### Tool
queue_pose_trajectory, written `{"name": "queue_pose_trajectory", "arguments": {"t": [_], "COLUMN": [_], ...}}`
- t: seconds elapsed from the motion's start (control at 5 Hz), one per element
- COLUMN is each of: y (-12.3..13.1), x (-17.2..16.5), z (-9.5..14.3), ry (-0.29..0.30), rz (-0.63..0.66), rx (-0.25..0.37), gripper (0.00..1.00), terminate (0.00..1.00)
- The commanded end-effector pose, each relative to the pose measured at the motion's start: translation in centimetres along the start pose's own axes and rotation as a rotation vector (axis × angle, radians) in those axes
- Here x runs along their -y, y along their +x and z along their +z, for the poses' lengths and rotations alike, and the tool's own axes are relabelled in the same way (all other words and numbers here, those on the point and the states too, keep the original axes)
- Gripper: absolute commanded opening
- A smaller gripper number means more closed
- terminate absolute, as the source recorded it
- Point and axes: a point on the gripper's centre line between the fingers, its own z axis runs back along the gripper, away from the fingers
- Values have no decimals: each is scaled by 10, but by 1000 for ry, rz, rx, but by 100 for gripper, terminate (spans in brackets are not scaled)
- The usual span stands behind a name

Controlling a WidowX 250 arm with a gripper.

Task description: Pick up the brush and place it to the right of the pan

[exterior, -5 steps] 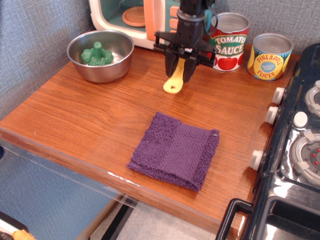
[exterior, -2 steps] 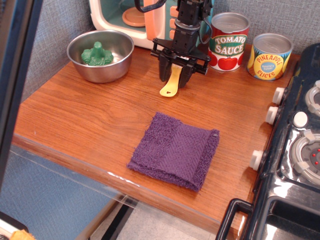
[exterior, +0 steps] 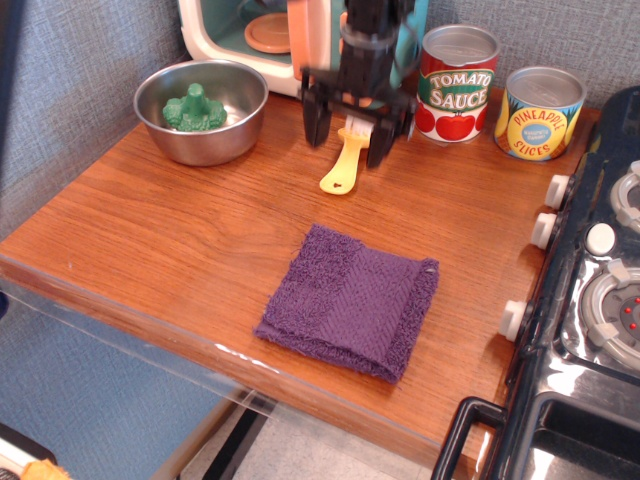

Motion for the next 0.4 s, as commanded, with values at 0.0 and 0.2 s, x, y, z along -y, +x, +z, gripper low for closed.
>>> {"name": "queue_pose_trajectory", "arguments": {"t": [0.0, 0.2], "y": [-39, -64], "x": [-9, -9], "z": [73, 71], "ry": [-36, -45], "rz": [-5, -14], "rx": [158, 137], "gripper": [100, 100], "terminate": [0, 0]}}
